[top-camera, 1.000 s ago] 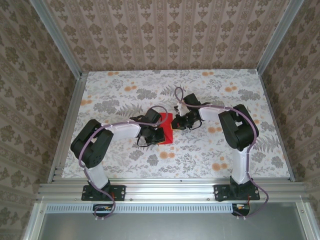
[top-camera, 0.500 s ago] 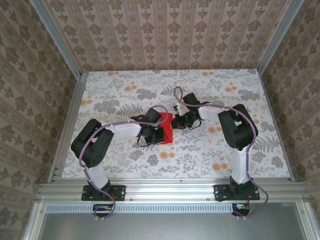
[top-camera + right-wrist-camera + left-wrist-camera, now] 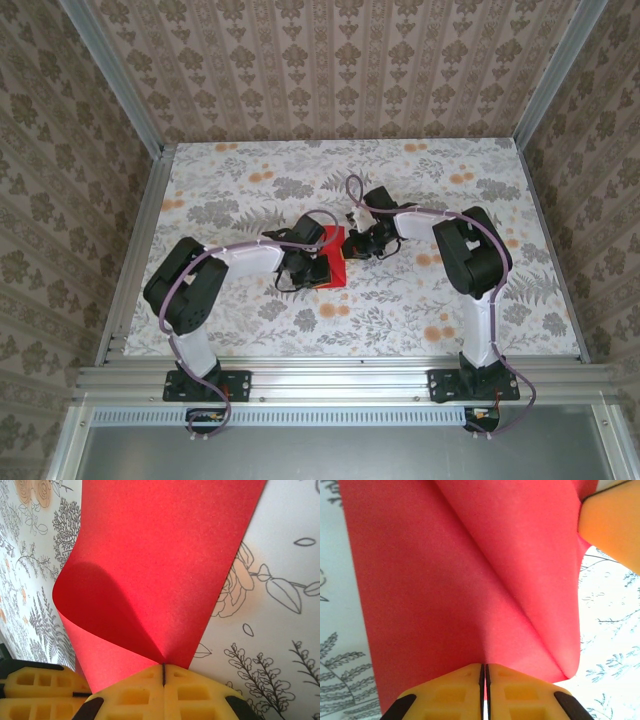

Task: Fold a paper plane with a square sheet of paper (pick it up from the middle)
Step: Fold the triangle a second time at the center of the table.

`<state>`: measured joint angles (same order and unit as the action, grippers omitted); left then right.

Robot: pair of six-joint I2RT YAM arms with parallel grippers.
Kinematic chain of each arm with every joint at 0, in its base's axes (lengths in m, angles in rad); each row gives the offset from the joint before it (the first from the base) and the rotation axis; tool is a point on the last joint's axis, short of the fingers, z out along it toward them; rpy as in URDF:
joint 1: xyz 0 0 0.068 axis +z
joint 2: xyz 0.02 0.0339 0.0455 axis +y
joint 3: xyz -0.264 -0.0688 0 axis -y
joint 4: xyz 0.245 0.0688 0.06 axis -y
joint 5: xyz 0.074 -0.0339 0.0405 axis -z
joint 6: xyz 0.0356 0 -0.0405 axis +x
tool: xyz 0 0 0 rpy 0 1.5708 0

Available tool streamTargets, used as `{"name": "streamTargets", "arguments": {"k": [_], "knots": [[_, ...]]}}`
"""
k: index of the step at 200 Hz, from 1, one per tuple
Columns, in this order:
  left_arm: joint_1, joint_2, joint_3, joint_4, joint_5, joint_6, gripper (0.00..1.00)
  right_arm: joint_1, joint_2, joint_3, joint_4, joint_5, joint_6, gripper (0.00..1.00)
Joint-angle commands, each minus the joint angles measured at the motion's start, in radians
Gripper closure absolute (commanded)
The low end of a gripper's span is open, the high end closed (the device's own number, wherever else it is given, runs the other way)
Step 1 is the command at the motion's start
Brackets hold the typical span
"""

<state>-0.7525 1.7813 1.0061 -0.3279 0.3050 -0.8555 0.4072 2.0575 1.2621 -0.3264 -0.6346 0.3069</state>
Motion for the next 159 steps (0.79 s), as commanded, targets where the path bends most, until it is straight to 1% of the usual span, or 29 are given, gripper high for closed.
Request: {"name": "streamTargets", "arguments": {"k": [1, 31, 56, 83, 114, 137, 159], "knots": [[-0.004, -0.022, 0.039, -0.04, -0.015, 0.03, 0.86, 0.007, 0.036, 0.019, -0.046, 0.045, -0.026, 0.95], [-0.004, -0.03, 0.045, -0.038, -0.011, 0.031, 0.86, 0.009, 0.048, 0.026, -0.062, 0.059, -0.026, 0.95], [-0.004, -0.069, 0.033, 0.003, -0.004, 0.025, 0.85, 0.011, 0.063, 0.038, -0.092, 0.08, -0.026, 0.95], [-0.004, -0.101, -0.006, 0.107, 0.0, -0.01, 0.84, 0.013, 0.078, 0.052, -0.127, 0.099, -0.029, 0.95], [-0.002, -0.076, -0.064, 0.275, 0.02, -0.092, 0.84, 0.018, 0.094, 0.069, -0.159, 0.119, -0.031, 0.95], [-0.001, -0.038, -0.08, 0.355, 0.031, -0.139, 0.84, 0.021, 0.096, 0.077, -0.172, 0.127, -0.03, 0.95], [0.0, -0.018, -0.086, 0.378, 0.022, -0.162, 0.84, 0.022, 0.098, 0.08, -0.178, 0.127, -0.029, 0.94]]}}
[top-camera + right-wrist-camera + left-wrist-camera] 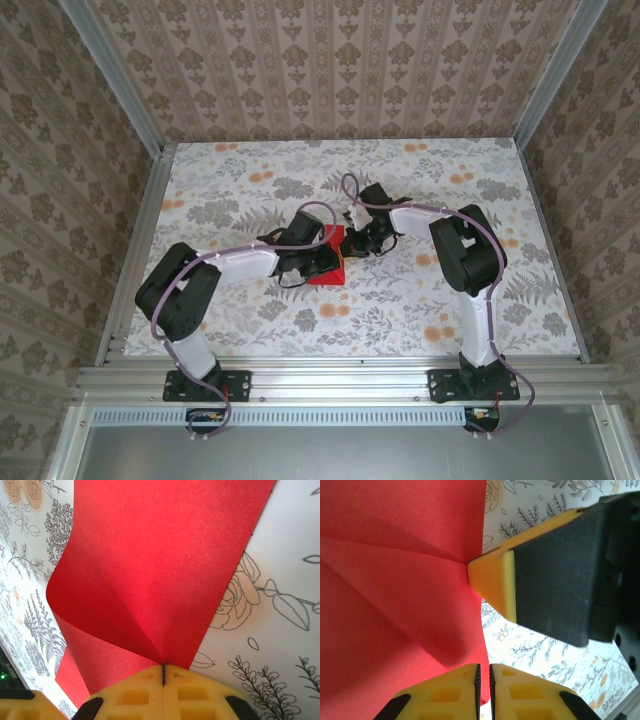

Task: Fold a paper plane with a square sheet of paper (pick it up from the middle)
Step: Fold the triangle a second time at the center of the table.

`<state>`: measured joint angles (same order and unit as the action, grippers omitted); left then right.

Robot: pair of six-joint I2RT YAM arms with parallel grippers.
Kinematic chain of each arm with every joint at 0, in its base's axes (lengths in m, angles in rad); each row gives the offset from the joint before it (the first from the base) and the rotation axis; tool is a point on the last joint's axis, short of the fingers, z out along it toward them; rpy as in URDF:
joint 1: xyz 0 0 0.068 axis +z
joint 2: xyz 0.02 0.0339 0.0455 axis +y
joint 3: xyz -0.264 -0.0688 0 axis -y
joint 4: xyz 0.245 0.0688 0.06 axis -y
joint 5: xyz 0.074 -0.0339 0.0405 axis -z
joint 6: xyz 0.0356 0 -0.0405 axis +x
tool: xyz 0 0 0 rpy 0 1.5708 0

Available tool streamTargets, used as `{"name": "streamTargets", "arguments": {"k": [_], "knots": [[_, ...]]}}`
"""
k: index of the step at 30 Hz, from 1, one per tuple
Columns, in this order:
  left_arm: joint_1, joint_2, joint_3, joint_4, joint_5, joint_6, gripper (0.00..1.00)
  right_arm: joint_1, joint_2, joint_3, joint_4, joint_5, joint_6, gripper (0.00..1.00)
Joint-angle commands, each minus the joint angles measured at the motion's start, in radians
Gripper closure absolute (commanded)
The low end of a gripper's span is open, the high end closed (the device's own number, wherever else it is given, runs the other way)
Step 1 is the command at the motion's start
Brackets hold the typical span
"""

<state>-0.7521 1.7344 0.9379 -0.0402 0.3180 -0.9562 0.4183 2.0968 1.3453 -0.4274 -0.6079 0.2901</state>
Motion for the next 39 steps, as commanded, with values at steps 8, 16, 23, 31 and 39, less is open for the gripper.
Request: {"name": "streamTargets", "arguments": {"k": [8, 16, 23, 31, 39], "knots": [[0.005, 0.049, -0.031, 0.095, -0.008, -0.079, 0.84, 0.013, 0.066, 0.001, -0.082, 0.102, -0.008, 0.93], [0.007, 0.056, -0.036, 0.047, -0.041, -0.08, 0.84, 0.013, 0.069, 0.008, -0.089, 0.106, -0.007, 0.91], [0.008, 0.062, -0.036, 0.04, -0.043, -0.079, 0.84, 0.013, 0.075, 0.01, -0.093, 0.114, -0.003, 0.88], [0.01, 0.061, -0.038, 0.018, -0.061, -0.077, 0.85, 0.016, 0.094, 0.023, -0.105, 0.125, 0.004, 0.86], [0.009, 0.057, -0.045, 0.014, -0.069, -0.083, 0.85, 0.02, 0.106, 0.03, -0.128, 0.135, 0.007, 0.84]]}}
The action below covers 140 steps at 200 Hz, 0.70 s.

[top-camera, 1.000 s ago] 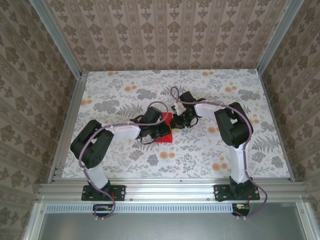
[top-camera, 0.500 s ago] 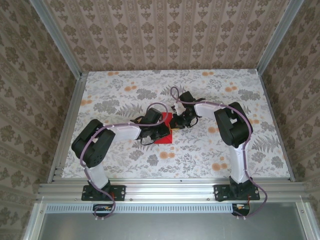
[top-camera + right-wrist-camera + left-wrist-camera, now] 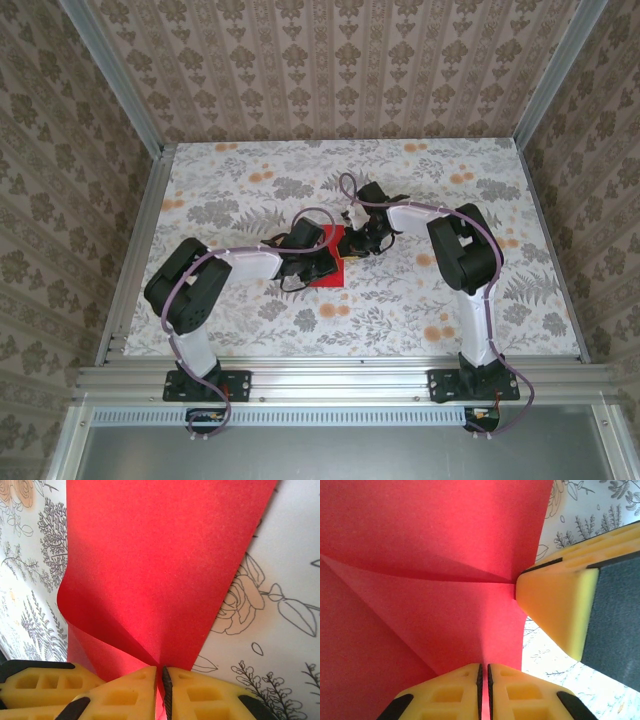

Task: Fold a paper plane with a square sheet of paper (pick it up from the middle)
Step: Fold the triangle a second time at the center of the table.

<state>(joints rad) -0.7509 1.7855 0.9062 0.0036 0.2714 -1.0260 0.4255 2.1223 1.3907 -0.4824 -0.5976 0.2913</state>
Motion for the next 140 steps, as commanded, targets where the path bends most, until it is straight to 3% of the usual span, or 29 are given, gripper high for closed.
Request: {"name": "streamTargets", "arguments": {"k": [1, 140], "knots": [[0.007, 0.007, -0.014, -0.028, -0.022, -0.013, 0.85, 0.013, 0.081, -0.016, -0.076, 0.125, 0.006, 0.84], [0.006, 0.035, -0.008, 0.063, 0.063, -0.006, 0.84, 0.014, 0.082, -0.021, -0.073, 0.135, 0.021, 0.88]]}}
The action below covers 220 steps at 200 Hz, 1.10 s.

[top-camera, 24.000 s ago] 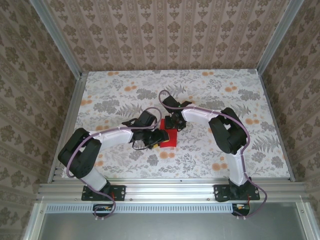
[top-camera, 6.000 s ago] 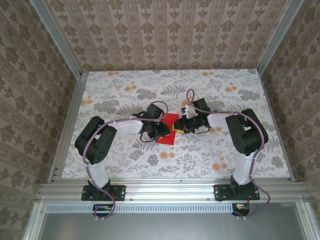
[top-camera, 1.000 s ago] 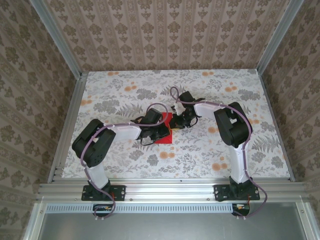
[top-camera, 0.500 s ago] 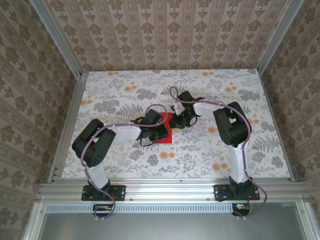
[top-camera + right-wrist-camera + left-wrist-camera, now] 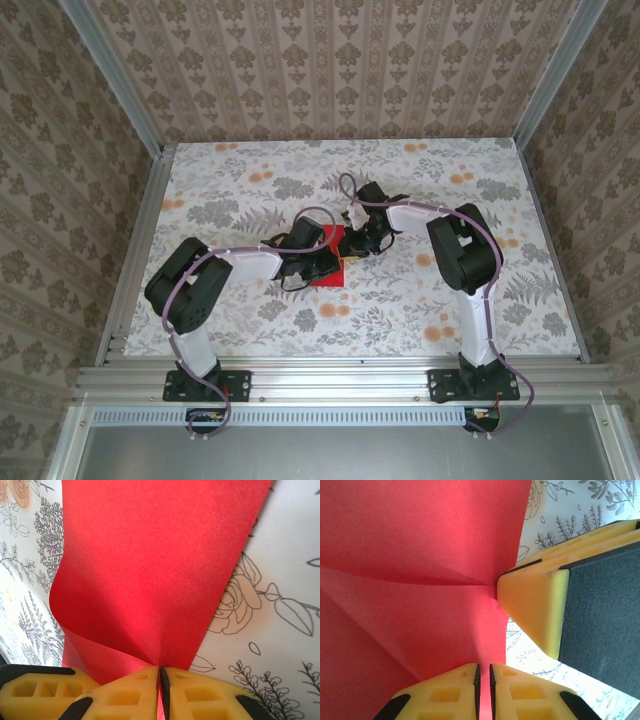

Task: Fold a paper plane with a square sheet of paper (pick it up from the middle)
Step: Fold the triangle a second time at the center of the table.

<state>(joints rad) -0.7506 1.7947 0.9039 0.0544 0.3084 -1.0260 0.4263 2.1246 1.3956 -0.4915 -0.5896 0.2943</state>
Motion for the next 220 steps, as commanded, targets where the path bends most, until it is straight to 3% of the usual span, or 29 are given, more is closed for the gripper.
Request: {"name": "streamTargets", "arguments": {"k": [1, 116, 220], "knots": [[0.005, 0.027, -0.006, 0.012, 0.026, -0.006, 0.84, 0.013, 0.08, -0.027, -0.064, 0.127, 0.018, 0.88], [0.004, 0.039, -0.01, 0.057, 0.075, -0.012, 0.83, 0.001, 0.078, -0.041, -0.051, 0.137, 0.062, 0.93], [-0.027, -0.04, -0.103, 0.171, 0.11, -0.05, 0.72, -0.006, 0.085, -0.054, -0.024, 0.14, 0.072, 0.94]]}}
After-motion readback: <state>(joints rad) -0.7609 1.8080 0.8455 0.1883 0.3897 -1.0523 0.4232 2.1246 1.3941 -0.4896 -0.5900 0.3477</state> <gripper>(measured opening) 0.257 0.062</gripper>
